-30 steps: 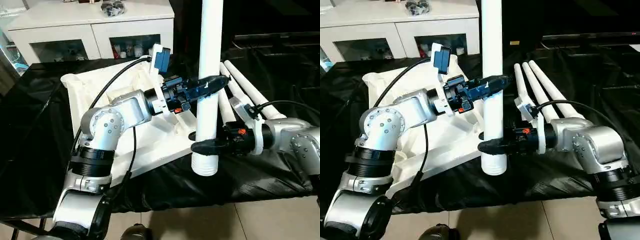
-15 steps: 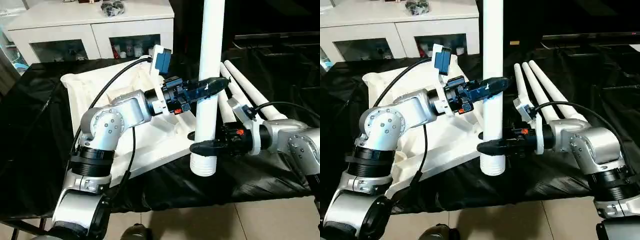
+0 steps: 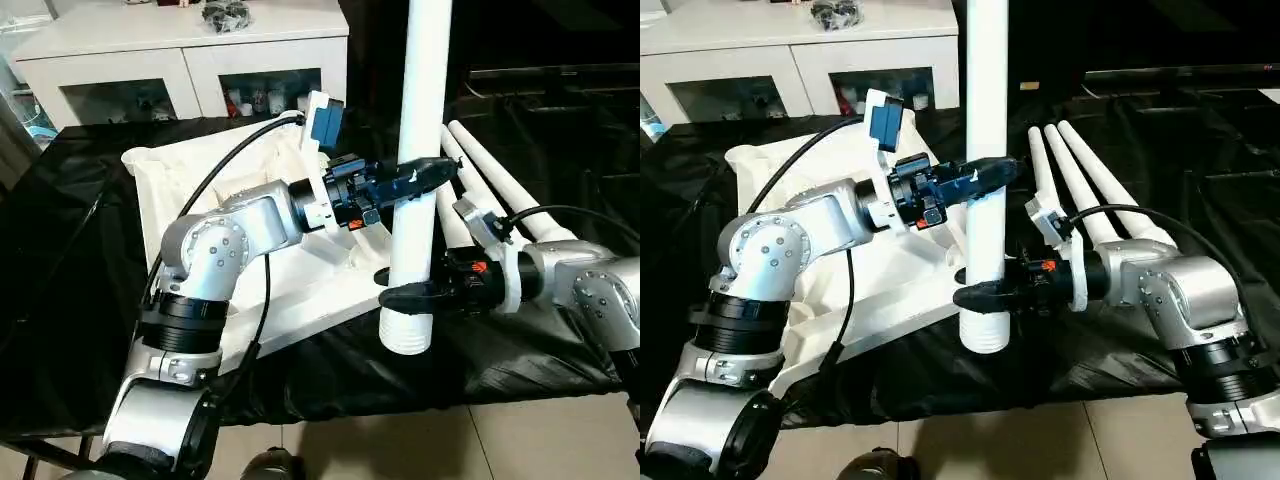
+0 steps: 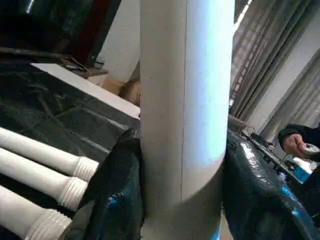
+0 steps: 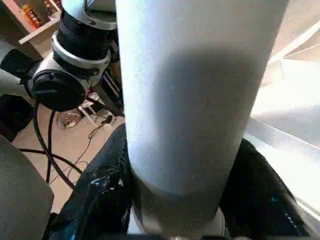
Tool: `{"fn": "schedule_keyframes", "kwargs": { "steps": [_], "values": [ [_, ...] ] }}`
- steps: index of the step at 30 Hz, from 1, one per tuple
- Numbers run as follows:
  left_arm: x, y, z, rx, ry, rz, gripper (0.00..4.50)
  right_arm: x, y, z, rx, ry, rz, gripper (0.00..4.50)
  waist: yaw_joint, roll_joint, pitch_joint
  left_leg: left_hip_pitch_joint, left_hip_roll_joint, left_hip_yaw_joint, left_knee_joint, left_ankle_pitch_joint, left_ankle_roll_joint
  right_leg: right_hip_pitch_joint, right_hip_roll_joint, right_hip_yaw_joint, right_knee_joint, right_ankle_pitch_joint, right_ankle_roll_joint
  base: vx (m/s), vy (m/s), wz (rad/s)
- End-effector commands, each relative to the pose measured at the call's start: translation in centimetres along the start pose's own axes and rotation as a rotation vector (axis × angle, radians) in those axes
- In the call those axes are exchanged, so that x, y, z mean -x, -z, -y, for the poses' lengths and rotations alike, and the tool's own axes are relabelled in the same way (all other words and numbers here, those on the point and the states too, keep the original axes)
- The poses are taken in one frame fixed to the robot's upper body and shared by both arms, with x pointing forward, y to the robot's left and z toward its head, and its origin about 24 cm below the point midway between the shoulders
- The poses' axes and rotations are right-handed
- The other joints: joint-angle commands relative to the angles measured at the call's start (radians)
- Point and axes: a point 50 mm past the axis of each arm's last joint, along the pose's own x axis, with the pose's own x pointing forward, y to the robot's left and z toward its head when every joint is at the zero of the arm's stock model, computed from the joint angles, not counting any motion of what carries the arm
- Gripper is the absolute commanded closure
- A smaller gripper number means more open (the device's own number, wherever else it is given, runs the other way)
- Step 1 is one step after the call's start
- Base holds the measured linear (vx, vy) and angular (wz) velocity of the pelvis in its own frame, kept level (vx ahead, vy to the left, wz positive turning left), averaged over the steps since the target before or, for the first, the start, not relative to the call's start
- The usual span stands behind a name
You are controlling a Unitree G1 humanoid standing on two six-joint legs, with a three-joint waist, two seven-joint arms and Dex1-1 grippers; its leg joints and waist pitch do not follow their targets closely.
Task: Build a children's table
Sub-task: Pick table leg
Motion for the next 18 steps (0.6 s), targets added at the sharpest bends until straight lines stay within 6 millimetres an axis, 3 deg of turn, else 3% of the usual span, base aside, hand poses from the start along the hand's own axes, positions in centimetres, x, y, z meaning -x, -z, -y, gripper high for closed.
{"fn": "schedule_keyframes", "kwargs": {
  "steps": [1, 4, 10, 11, 13, 16, 17, 18],
  "values": [
    [-0.5, -1.4, 0.6, -0.039, 0.032, 0.028, 1.88, 0.2, -0.1, 0.4, 0.024, 0.064, 0.017, 2.61, -0.004, -0.026, -0.075, 0.044, 0.068, -0.032, -0.071, -0.193, 0.018, 0.030, -0.079, 0.046, -0.089, -0.203, -0.220, 0.000, 0.000, 0.00],
    [-0.3, -3.0, 1.0, -0.095, 0.038, 0.133, 1.55, 0.3, -0.3, 0.4, 0.031, 0.082, 0.066, 2.61, -0.005, -0.027, -0.075, 0.042, 0.068, -0.033, -0.073, -0.203, 0.018, 0.033, -0.081, 0.045, -0.091, -0.198, -0.224, 0.000, 0.000, 0.00],
    [0.7, -5.7, 1.5, -0.137, 0.026, 0.297, 1.54, 0.7, -1.0, 0.4, 0.069, 0.137, 0.171, 2.61, -0.003, -0.022, -0.077, 0.042, 0.068, -0.033, -0.073, -0.205, 0.015, 0.032, -0.081, 0.044, -0.088, -0.176, -0.233, 0.000, 0.000, 0.00],
    [1.4, -7.0, 1.6, -0.165, -0.015, 0.363, 1.54, 1.0, -1.1, 0.5, 0.091, 0.181, 0.220, 2.62, -0.003, -0.021, -0.077, 0.043, 0.069, -0.035, -0.074, -0.209, 0.014, 0.032, -0.080, 0.043, -0.085, -0.170, -0.234, 0.000, 0.000, 0.00],
    [2.3, -7.6, 1.4, -0.186, -0.089, 0.367, 1.54, 1.3, -0.9, 0.6, 0.123, 0.255, 0.250, 2.62, -0.004, -0.022, -0.078, 0.044, 0.068, -0.036, -0.075, -0.222, 0.007, 0.031, -0.079, 0.042, -0.085, -0.170, -0.229, 0.000, 0.000, 0.00],
    [3.1, -7.2, 0.7, -0.276, -0.228, 0.301, 1.54, 1.3, -0.7, 0.6, 0.159, 0.337, 0.262, 2.62, -0.006, -0.017, -0.075, 0.045, 0.066, -0.036, -0.078, -0.231, -0.001, 0.028, -0.076, 0.043, -0.086, -0.198, -0.210, 0.000, 0.000, 0.00],
    [4.5, -6.0, -0.9, -0.429, -0.468, 0.185, 1.54, 1.2, -0.4, 0.8, 0.180, 0.456, 0.258, 2.62, -0.008, -0.015, -0.072, 0.047, 0.069, -0.038, -0.082, -0.247, -0.010, 0.024, -0.076, 0.045, -0.092, -0.225, -0.190, 0.000, 0.000, 0.00],
    [5.2, -5.5, -1.4, -0.482, -0.553, 0.150, 1.54, 1.2, -0.2, 0.8, 0.190, 0.499, 0.252, 2.62, -0.011, -0.012, -0.070, 0.048, 0.079, -0.045, -0.093, -0.264, -0.024, 0.022, -0.075, 0.047, -0.096, -0.248, -0.144, 0.000, 0.000, 0.00]
  ]
}}
